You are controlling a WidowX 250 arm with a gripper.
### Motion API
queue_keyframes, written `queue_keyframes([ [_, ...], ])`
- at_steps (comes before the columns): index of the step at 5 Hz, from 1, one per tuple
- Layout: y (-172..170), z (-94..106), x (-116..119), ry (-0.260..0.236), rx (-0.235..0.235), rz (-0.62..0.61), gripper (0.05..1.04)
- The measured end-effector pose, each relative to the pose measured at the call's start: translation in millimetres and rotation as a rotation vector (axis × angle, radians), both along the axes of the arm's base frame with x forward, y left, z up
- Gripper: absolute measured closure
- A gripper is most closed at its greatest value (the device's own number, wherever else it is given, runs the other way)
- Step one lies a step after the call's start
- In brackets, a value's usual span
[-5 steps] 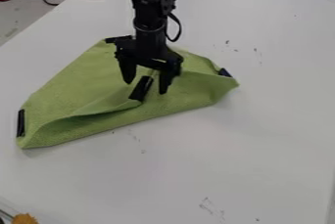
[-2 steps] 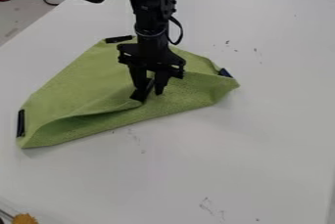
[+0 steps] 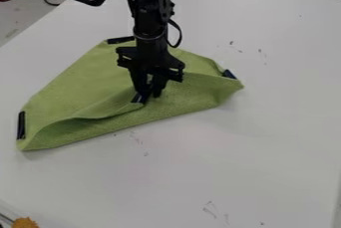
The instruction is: Unfold the cloth from left to right
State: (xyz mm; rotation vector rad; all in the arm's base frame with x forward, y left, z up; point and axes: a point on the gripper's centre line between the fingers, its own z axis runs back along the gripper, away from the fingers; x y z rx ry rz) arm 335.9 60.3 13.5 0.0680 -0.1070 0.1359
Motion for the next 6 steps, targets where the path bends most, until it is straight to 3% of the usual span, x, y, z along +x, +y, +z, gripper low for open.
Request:
queue_keyframes([
  [1,0,-1.6,1,0.011,0.001,-0.008,0.692],
  [2,4,5.8,3,0.031,0.027,-0.009,0.91],
  [3,4,16.4,9,0.048,0.072,-0.035,1.015],
  [4,4,26.8,14,0.06,0.105,-0.042,1.029],
  [5,-12,55.7,11,0.035,0.148,-0.028,1.029],
  [6,-37,72.6,-15,0.026,0.148,0.061,1.029],
])
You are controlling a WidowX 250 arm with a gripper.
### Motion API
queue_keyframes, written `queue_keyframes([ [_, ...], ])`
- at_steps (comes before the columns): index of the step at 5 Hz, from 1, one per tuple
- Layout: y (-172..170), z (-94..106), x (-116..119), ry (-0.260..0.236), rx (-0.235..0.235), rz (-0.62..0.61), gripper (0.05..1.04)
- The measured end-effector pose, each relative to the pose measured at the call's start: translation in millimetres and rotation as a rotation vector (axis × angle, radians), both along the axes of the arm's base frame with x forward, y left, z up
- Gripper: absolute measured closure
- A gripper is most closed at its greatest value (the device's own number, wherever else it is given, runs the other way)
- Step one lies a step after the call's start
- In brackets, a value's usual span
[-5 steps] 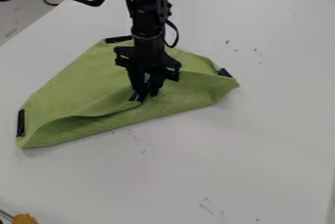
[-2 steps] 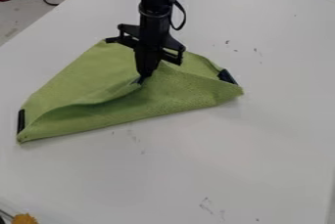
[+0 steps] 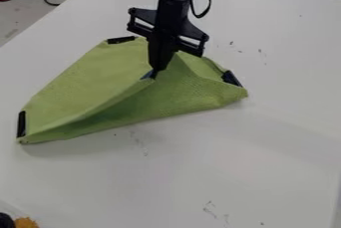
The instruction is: Unfold the cloth from left to right
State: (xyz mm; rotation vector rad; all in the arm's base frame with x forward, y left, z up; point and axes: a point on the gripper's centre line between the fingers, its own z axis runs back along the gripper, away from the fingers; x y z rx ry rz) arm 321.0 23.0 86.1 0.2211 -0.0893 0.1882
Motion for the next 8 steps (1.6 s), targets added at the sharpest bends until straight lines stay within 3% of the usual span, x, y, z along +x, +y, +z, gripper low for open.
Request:
queue_keyframes([
  [1,-27,4.4,-29,-0.03,-0.005,0.072,1.029],
  [3,-69,-30.4,-77,-0.087,-0.082,0.181,1.029],
  [6,-80,-56.1,-99,-0.108,-0.12,0.202,1.007],
  [7,-80,-55.2,-100,-0.104,-0.124,0.199,0.857],
  [8,-81,-49.5,-105,-0.088,-0.132,0.203,0.598],
])
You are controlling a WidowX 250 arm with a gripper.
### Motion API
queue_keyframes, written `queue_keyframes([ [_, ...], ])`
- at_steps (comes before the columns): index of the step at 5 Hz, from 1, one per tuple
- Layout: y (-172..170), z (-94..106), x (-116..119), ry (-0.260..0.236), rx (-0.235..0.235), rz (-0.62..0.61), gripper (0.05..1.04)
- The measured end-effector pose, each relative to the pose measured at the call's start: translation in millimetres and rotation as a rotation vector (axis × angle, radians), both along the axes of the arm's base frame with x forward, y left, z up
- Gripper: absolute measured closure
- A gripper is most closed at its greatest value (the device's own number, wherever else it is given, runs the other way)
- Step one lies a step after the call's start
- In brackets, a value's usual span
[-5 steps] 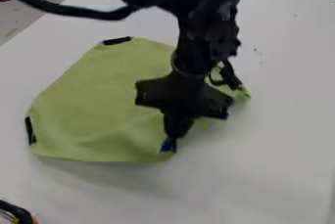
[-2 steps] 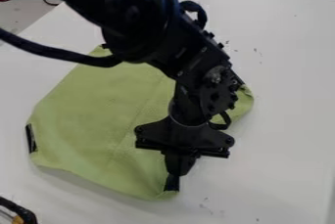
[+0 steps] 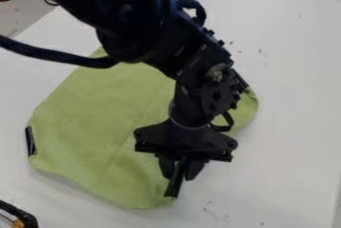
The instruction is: Unfold the cloth from left to right
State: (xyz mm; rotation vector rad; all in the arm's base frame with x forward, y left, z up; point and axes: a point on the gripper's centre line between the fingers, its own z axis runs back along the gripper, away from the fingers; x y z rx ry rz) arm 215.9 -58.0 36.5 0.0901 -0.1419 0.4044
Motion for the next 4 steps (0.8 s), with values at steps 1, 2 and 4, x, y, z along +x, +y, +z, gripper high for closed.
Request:
queue_keyframes([
  [1,-2,4.5,-7,0.026,-0.012,0.018,0.288],
  [2,-8,11.7,-13,0.03,-0.039,0.029,0.079],
  [4,8,12.9,-8,0.048,-0.022,-0.049,0.083],
])
